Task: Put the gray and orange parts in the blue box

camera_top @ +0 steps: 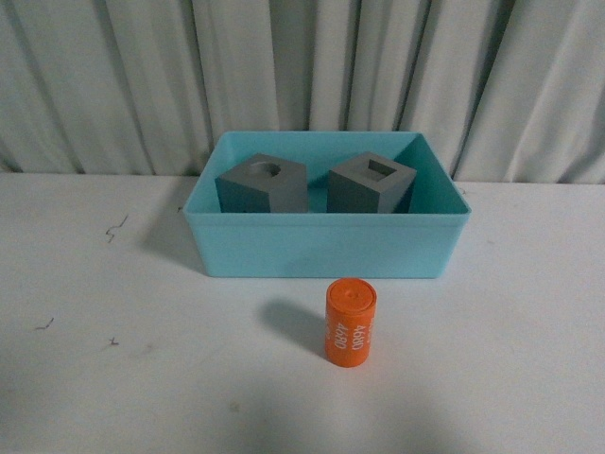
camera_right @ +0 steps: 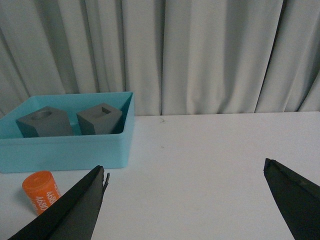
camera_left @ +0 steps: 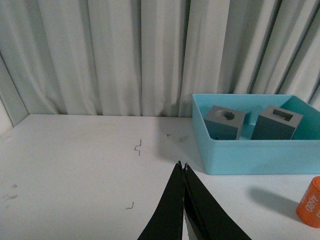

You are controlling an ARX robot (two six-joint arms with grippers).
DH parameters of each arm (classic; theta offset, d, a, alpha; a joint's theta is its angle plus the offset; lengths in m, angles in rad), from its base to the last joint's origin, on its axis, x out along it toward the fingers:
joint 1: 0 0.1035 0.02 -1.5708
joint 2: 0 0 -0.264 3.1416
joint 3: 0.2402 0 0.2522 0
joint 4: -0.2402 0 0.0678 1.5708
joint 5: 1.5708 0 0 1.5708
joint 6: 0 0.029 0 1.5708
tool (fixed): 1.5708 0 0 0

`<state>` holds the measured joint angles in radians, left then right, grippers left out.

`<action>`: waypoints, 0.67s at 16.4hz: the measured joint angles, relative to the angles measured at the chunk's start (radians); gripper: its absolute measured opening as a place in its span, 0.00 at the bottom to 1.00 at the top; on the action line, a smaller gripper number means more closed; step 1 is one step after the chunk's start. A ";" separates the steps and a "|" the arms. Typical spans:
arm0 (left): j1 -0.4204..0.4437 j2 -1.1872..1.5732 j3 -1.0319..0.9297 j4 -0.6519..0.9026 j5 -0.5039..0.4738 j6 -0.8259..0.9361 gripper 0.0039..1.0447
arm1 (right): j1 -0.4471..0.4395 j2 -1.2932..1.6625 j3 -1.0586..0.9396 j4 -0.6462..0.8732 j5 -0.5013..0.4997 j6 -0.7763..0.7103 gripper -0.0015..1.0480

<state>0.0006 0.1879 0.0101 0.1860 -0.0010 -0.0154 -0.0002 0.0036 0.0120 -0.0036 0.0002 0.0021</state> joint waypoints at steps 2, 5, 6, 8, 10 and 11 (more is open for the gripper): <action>0.000 -0.075 0.003 -0.101 0.000 0.000 0.01 | 0.000 0.000 0.000 0.000 0.000 0.000 0.94; 0.000 -0.182 0.000 -0.196 0.001 0.001 0.01 | 0.000 0.000 0.000 0.000 0.000 0.000 0.94; 0.000 -0.182 0.000 -0.194 0.001 0.001 0.01 | 0.000 0.000 0.000 0.000 0.001 0.000 0.94; 0.000 -0.182 0.000 -0.189 0.000 0.001 0.01 | 0.000 0.000 0.000 0.000 0.000 0.000 0.94; 0.000 -0.182 0.000 -0.190 0.001 0.000 0.16 | 0.000 0.000 0.000 0.000 0.000 0.000 0.94; 0.000 -0.182 0.000 -0.189 0.001 0.001 0.27 | 0.000 0.000 0.000 0.000 0.000 0.000 0.94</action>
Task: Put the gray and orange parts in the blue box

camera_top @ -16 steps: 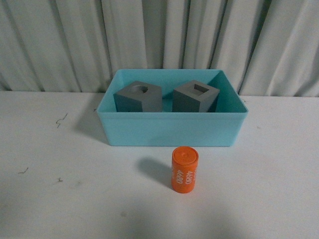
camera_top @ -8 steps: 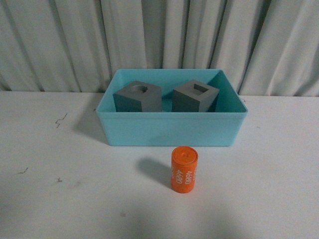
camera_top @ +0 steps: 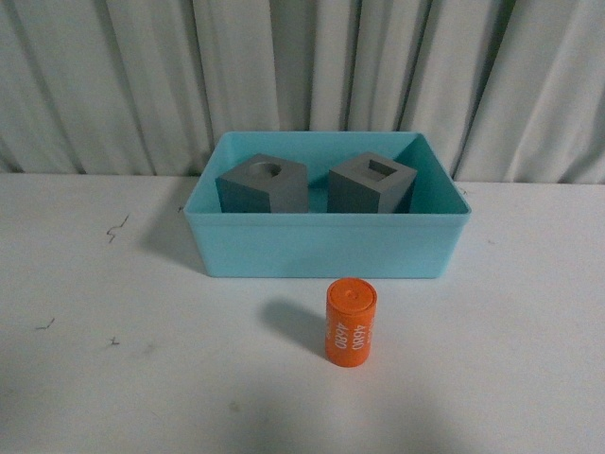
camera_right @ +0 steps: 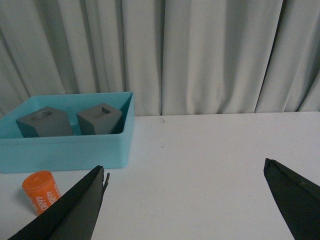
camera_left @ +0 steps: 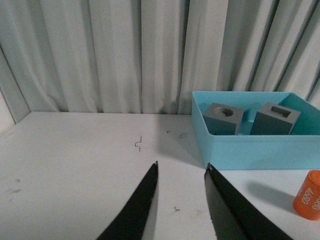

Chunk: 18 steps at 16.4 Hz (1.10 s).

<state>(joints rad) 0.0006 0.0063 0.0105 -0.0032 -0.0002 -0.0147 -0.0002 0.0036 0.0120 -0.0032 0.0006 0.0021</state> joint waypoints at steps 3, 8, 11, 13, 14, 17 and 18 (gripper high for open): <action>0.000 0.000 0.000 0.000 0.000 0.000 0.60 | 0.000 0.000 0.000 0.000 0.000 0.000 0.94; 0.000 0.000 0.000 0.000 0.000 0.001 0.94 | 0.011 0.025 0.027 -0.099 0.061 0.024 0.94; 0.000 0.000 0.000 -0.001 0.000 0.000 0.94 | -0.264 0.457 0.134 0.006 -0.097 -0.042 0.94; 0.000 0.000 0.000 0.000 0.000 0.000 0.94 | -0.355 0.755 0.214 0.169 -0.320 -0.165 0.94; 0.000 0.000 0.000 0.000 0.000 0.001 0.94 | -0.329 0.874 0.236 0.189 -0.404 -0.219 0.94; 0.000 0.000 0.000 0.000 0.000 0.000 0.94 | -0.172 1.181 0.298 0.257 -0.552 -0.307 0.94; 0.000 0.000 0.000 0.000 0.000 0.000 0.94 | -0.114 1.265 0.330 0.288 -0.550 -0.318 0.94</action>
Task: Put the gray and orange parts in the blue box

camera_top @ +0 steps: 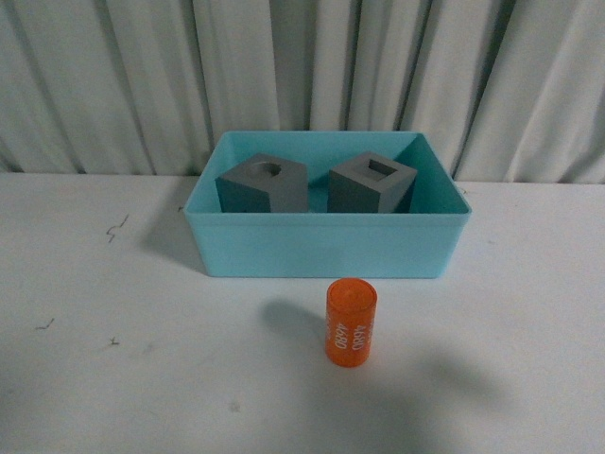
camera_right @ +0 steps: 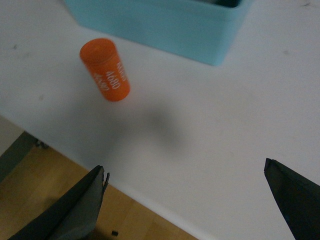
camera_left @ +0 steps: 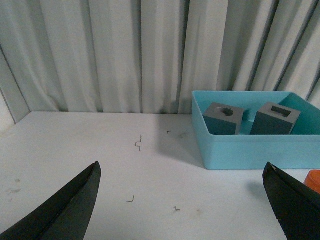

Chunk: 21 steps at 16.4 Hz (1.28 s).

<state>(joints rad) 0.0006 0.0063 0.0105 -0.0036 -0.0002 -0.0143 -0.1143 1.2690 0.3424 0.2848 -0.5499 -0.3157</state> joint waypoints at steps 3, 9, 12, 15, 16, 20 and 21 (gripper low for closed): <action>0.000 0.000 0.000 0.000 0.000 0.000 0.94 | 0.137 0.214 0.054 0.048 0.026 -0.030 0.94; 0.000 0.000 0.000 0.000 0.000 0.000 0.94 | 0.245 0.427 0.233 -0.030 0.055 -0.147 0.94; 0.000 0.000 0.000 0.000 0.000 0.000 0.94 | 0.285 0.532 0.324 -0.061 0.063 -0.179 0.94; 0.000 0.000 0.000 0.000 0.000 0.000 0.94 | 0.306 0.596 0.422 -0.085 0.079 -0.202 0.94; 0.000 0.000 0.000 0.000 0.000 0.000 0.94 | 0.311 0.612 0.442 -0.092 0.079 -0.202 0.94; 0.000 0.000 0.000 0.000 0.000 0.000 0.94 | 0.340 0.677 0.536 -0.120 0.080 -0.203 0.94; 0.000 0.000 0.000 0.000 0.000 0.000 0.94 | 0.354 0.690 0.562 -0.132 0.078 -0.200 0.94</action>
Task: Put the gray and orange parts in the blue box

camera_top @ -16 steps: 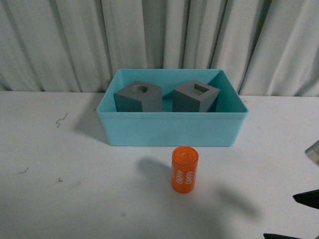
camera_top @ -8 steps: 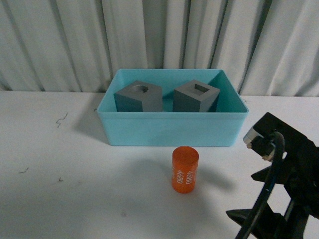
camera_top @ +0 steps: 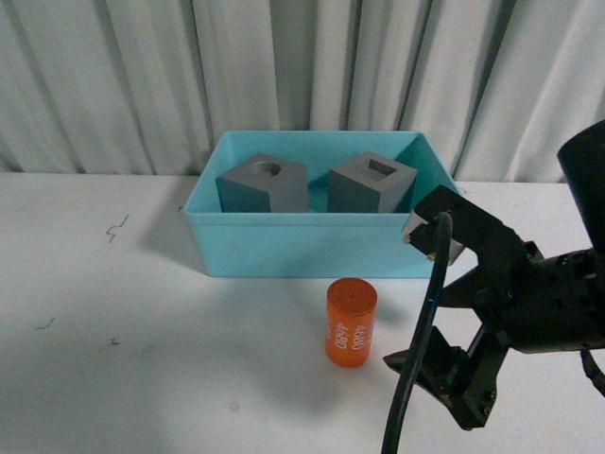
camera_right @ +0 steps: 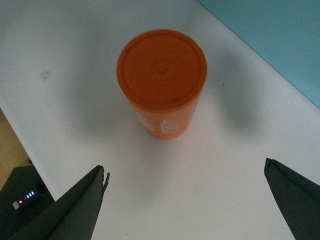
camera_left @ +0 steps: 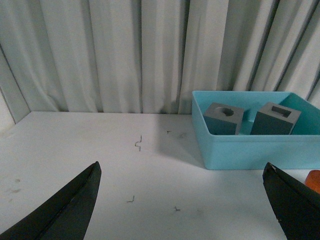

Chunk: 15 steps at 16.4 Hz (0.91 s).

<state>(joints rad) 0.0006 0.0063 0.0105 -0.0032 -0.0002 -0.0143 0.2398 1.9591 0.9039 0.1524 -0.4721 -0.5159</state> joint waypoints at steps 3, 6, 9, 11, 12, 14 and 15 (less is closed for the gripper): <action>0.000 0.000 0.000 0.000 0.000 0.000 0.94 | 0.029 0.037 0.053 -0.014 -0.001 0.004 0.94; 0.000 0.000 0.000 0.000 0.000 0.000 0.94 | 0.049 0.064 0.090 -0.015 -0.003 0.023 0.94; 0.000 0.000 0.000 0.000 0.000 0.000 0.94 | 0.063 0.094 0.138 -0.011 -0.004 0.032 0.94; 0.000 0.000 0.000 0.000 0.000 0.000 0.94 | 0.075 0.119 0.163 -0.019 -0.001 0.037 0.94; 0.000 0.000 0.000 0.000 0.000 0.000 0.94 | 0.081 0.131 0.175 -0.024 -0.001 0.038 0.94; 0.000 0.000 0.000 0.000 0.000 0.000 0.94 | 0.090 0.141 0.202 -0.028 -0.002 0.044 0.94; 0.000 0.000 0.000 0.000 0.000 0.000 0.94 | 0.094 0.143 0.212 -0.029 -0.001 0.044 0.94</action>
<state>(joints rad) 0.0006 0.0063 0.0105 -0.0036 -0.0002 -0.0139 0.3340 2.1017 1.1160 0.1238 -0.4732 -0.4717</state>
